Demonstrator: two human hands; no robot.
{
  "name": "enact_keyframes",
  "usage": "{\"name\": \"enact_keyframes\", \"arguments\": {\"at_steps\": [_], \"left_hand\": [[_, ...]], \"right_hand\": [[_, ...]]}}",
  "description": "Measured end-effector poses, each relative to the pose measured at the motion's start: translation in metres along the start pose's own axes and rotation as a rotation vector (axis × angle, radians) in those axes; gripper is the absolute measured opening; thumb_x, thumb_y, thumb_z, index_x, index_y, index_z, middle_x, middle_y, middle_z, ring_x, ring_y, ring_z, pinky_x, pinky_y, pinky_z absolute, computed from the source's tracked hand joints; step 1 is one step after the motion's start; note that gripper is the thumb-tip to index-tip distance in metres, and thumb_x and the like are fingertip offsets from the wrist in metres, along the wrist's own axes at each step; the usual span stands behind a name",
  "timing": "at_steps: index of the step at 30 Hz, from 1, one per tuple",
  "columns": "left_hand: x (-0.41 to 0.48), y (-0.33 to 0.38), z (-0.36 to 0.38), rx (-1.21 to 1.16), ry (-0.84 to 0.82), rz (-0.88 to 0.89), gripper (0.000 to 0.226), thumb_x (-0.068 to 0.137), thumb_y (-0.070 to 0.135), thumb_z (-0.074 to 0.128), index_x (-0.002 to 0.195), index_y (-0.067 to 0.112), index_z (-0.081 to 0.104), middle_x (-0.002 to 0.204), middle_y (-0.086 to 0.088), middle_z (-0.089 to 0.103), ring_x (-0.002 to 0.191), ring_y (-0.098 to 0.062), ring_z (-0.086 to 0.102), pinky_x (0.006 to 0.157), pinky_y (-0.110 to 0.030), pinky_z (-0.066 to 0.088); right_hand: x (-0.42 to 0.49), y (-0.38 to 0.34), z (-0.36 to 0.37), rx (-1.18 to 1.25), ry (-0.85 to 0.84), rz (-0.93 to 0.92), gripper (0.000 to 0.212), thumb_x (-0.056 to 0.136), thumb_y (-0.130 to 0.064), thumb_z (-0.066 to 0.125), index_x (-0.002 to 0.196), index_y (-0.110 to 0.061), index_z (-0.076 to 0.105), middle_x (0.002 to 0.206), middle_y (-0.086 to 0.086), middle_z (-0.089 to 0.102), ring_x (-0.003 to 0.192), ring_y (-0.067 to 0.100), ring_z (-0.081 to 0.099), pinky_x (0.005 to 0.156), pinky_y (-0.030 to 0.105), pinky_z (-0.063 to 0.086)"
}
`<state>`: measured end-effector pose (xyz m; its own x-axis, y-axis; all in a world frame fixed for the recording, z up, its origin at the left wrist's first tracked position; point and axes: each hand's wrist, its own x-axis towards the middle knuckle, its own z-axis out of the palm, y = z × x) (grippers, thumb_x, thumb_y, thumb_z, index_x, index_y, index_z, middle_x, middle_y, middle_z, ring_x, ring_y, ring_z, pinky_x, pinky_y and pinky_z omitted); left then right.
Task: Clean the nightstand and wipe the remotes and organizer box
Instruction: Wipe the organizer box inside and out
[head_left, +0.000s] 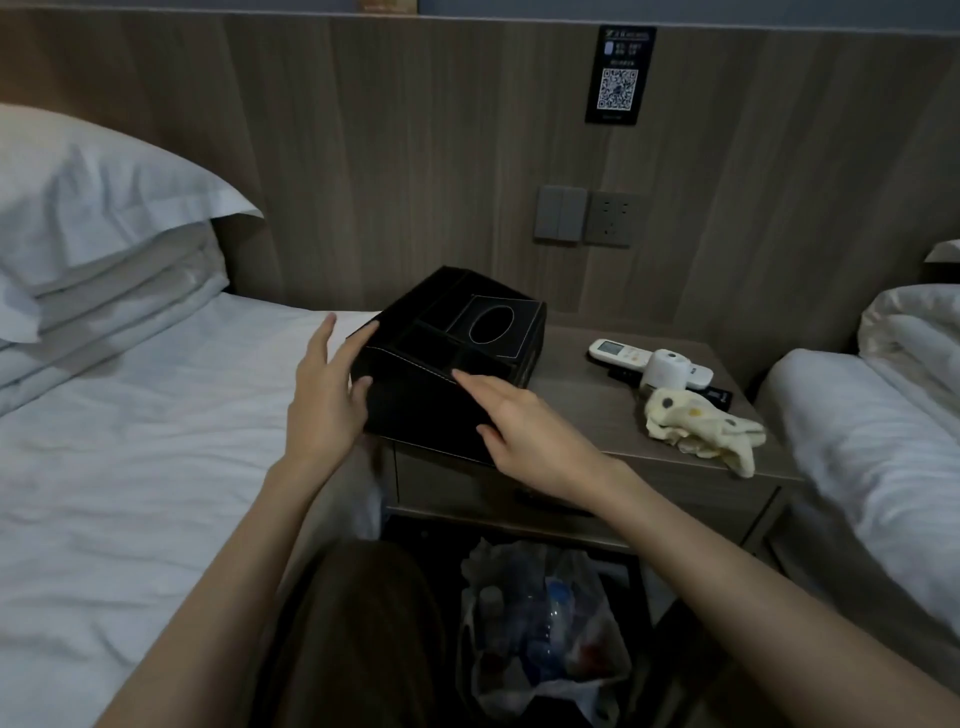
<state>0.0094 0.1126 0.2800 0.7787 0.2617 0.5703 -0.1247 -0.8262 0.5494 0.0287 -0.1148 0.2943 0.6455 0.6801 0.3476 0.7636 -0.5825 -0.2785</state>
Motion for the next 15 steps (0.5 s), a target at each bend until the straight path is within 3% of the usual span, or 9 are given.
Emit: {"name": "enact_keyframes", "arguments": {"at_steps": [3,5,8,11,15], "left_hand": [[0.003,0.001,-0.003,-0.042,0.042,-0.111,0.057,0.095,0.005,0.054,0.147,0.023,0.038,0.157,-0.018,0.019,0.141,-0.036,0.028,0.109,-0.041,0.031],[-0.002,0.007,0.000,-0.132,0.050,-0.170,0.055,0.098,0.020,0.052,0.150,0.019,0.033,0.156,-0.020,0.021,0.143,-0.033,0.025,0.113,-0.039,0.027],[-0.015,0.026,0.011,-0.346,-0.006,-0.262,0.072,0.095,0.044,0.052,0.154,0.020,0.018,0.159,-0.015,0.019,0.146,-0.026,0.020,0.119,-0.041,0.022],[-0.025,0.044,0.023,-0.428,-0.070,-0.329,0.091,0.091,0.048,0.057,0.154,0.025,-0.005,0.163,-0.006,-0.007,0.149,-0.017,0.001,0.118,-0.034,0.010],[-0.014,0.043,0.029,-0.437,-0.048,-0.352,0.098,0.088,0.047,0.063,0.154,0.026,-0.006,0.163,-0.006,-0.008,0.149,-0.016,0.000,0.117,-0.032,0.012]], "right_hand": [[0.006,-0.001,0.000,0.065,-0.006,-0.067,0.062,0.093,0.001,0.051,0.149,-0.016,0.034,0.153,-0.001,0.037,0.140,0.009,0.033,0.113,0.012,0.020],[0.008,0.009,-0.004,0.058,0.034,-0.088,0.057,0.092,-0.002,0.054,0.145,-0.019,0.042,0.149,-0.003,0.041,0.140,0.009,0.032,0.117,0.020,0.023],[0.011,0.029,-0.007,-0.006,0.036,-0.057,0.046,0.092,-0.020,0.061,0.137,-0.021,0.049,0.151,-0.001,0.036,0.144,0.014,0.023,0.119,0.032,0.023],[0.014,0.040,-0.002,-0.038,-0.049,-0.021,0.039,0.093,-0.033,0.060,0.131,-0.025,0.050,0.160,0.004,0.018,0.149,0.018,0.008,0.120,0.032,0.018],[0.021,0.043,0.004,0.028,-0.024,-0.007,0.037,0.093,-0.033,0.060,0.128,-0.025,0.051,0.162,0.009,0.010,0.149,0.020,0.002,0.117,0.028,0.015]]}}
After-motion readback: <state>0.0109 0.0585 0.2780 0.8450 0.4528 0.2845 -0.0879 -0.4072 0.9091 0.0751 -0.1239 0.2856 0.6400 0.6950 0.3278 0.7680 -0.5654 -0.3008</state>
